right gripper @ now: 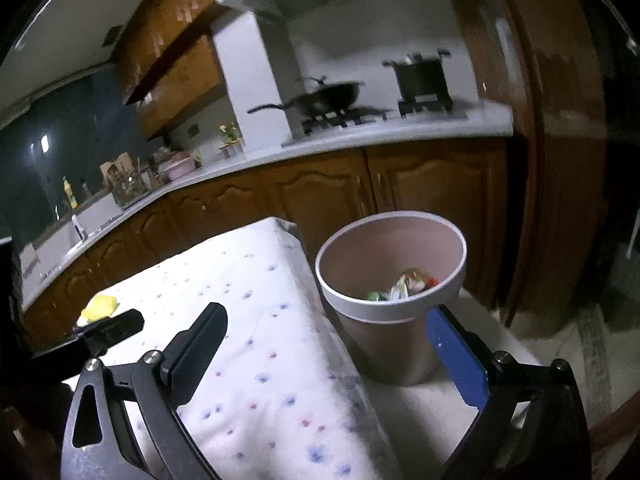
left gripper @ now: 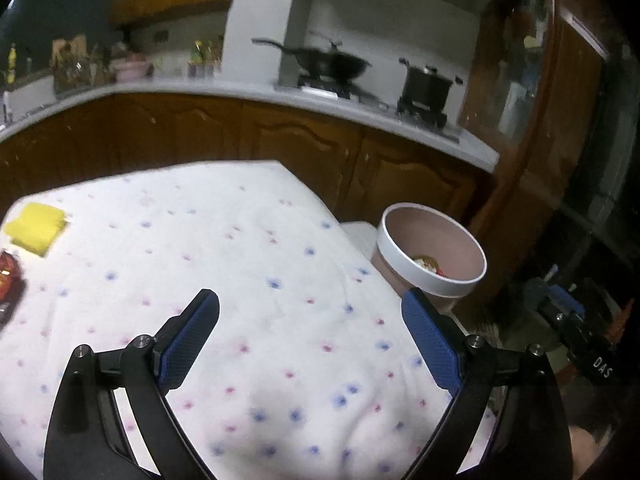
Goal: Collect trash
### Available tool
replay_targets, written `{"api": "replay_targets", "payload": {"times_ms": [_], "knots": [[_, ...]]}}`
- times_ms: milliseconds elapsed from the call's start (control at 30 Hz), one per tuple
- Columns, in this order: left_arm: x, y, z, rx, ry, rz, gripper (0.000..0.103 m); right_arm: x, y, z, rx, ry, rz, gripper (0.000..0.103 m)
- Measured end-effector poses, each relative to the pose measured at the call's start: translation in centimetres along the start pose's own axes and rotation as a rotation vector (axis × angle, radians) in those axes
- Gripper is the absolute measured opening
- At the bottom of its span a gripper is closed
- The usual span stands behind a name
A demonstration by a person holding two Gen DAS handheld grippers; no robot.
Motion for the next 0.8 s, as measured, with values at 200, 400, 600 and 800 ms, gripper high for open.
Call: {"api": "replay_targets", "payload": {"times_ms": [200, 400, 600, 800], "knots": [[0.5, -0.9, -6.3, -0.156, 0.059, 0.009, 0.103, 3.9, 0.1, -5.5, -0.158, -0.037, -0.092, 0.103], [1.4, -4.1, -8.0, -0.207, 0.16, 0.037, 0.103, 6.4, -2.6, -7.2, -0.216, -0.067, -0.147, 0.103], [2.4, -7.3, -6.7, -0.174, 0.213, 0.06, 0.103, 5.7, -6.2, -5.3, -0.171, -0.067, -0.102, 0.103], [3.2, -9.5, -5.9, -0.157, 0.245, 0.05, 0.103, 5.2, -7.9, -4.7, -0.139, -0.087, -0.107, 0.103]]}}
Point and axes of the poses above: each gripper's, at about its wrist camera, not at the fingertips, and z roughly the way its jaws point, x to its left, y to its top, the point moved 3 cm from there along z, roughly the way its jaws point, and after that the axes turned 11 degrees about x, right-handed, at the moved point
